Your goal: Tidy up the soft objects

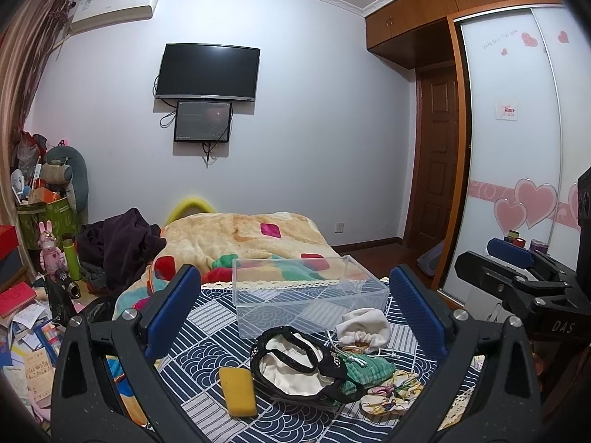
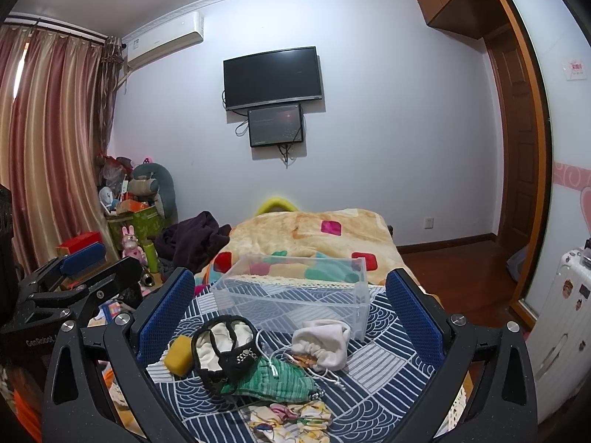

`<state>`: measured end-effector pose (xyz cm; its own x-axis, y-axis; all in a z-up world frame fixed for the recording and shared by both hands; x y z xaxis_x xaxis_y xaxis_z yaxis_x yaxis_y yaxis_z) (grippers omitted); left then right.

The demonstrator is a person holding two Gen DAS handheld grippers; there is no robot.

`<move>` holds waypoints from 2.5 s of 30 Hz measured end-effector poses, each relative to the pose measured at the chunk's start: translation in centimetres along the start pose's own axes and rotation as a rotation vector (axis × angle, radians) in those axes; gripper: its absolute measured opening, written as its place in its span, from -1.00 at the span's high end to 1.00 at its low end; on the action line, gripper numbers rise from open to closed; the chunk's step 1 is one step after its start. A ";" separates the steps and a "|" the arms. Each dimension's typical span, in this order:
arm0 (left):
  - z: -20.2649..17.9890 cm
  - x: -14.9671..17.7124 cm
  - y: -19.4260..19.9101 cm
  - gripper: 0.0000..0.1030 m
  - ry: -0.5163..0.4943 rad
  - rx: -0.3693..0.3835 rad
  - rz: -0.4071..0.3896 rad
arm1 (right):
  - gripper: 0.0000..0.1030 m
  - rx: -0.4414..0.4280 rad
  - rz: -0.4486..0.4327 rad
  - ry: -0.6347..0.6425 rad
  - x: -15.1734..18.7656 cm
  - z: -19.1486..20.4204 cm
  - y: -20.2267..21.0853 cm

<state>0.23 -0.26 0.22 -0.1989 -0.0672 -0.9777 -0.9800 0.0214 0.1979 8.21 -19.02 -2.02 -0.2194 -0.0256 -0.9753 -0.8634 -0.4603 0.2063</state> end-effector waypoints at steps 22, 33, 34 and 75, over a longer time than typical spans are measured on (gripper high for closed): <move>3.2 5.2 -3.8 -1.00 0.070 0.017 0.260 | -1.00 -0.021 0.137 -0.012 2.2 -1.0 -1.7; 5.9 10.8 -7.2 -0.69 0.131 -0.068 0.452 | -0.98 -0.015 0.405 -0.054 8.3 -2.8 -5.1; 6.1 11.1 -7.5 -0.66 0.134 -0.073 0.460 | -0.94 -0.017 0.423 -0.060 8.6 -2.9 -5.3; 3.8 2.1 -9.3 0.39 0.041 -0.015 0.255 | 0.67 0.066 0.190 -0.055 1.2 -5.7 -5.0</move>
<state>8.97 3.23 -3.92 -0.4390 -0.1016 -0.8927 -0.8983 0.0277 0.4386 14.83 -21.81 -4.69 -0.4045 -0.0570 -0.9127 -0.8314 -0.3928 0.3930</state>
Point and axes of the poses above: each gripper's, at about its wrist camera, not at the fingertips, and y roughly against the way its jaws point, z to its left, x to its underside, the point moved 1 cm from there along -y, roughly the way its jaws point
